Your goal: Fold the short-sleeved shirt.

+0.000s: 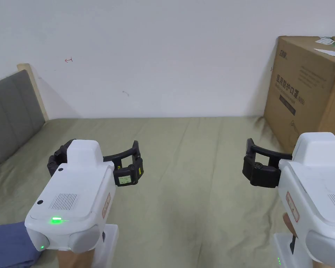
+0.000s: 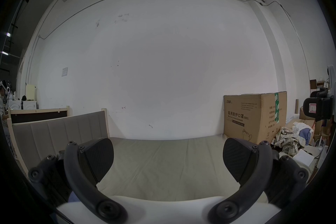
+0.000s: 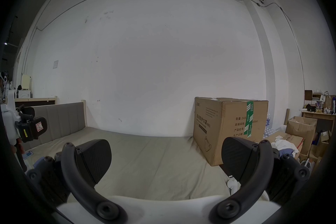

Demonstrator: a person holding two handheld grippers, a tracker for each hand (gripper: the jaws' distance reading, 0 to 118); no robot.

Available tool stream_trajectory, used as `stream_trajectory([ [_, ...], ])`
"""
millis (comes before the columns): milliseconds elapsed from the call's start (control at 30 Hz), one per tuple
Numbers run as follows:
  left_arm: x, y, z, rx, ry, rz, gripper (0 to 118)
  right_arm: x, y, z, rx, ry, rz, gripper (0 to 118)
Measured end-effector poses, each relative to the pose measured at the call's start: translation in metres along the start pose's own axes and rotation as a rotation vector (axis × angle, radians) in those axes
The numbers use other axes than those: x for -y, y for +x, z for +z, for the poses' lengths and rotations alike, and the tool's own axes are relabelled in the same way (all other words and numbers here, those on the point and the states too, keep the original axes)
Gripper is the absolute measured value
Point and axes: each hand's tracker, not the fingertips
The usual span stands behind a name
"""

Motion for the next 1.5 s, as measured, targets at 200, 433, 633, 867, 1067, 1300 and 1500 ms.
stream_trajectory([
  [200,0.000,0.000,0.001,-0.002,0.002,0.003,118,-0.001,-0.001,0.000,0.001,0.007,-0.002,118],
  [433,0.000,-0.001,0.002,-0.004,0.004,0.007,118,-0.001,-0.001,0.001,0.001,0.004,0.000,118],
  [633,0.001,-0.001,0.001,-0.005,0.003,0.002,118,-0.001,0.000,0.001,0.000,0.004,0.000,118],
  [867,-0.001,-0.001,0.002,-0.005,0.004,0.003,118,-0.002,0.000,0.001,-0.002,0.003,-0.001,118],
  [1067,-0.002,-0.001,0.002,-0.003,0.001,0.001,118,-0.001,0.000,0.001,0.003,-0.002,0.000,118],
  [1300,0.000,-0.003,0.001,-0.005,-0.004,0.009,118,-0.002,0.001,-0.007,0.046,-0.046,-0.051,118],
  [1500,-0.005,-0.002,0.002,0.002,-0.008,0.018,118,-0.011,-0.002,-0.026,0.165,-0.316,-0.125,118],
])
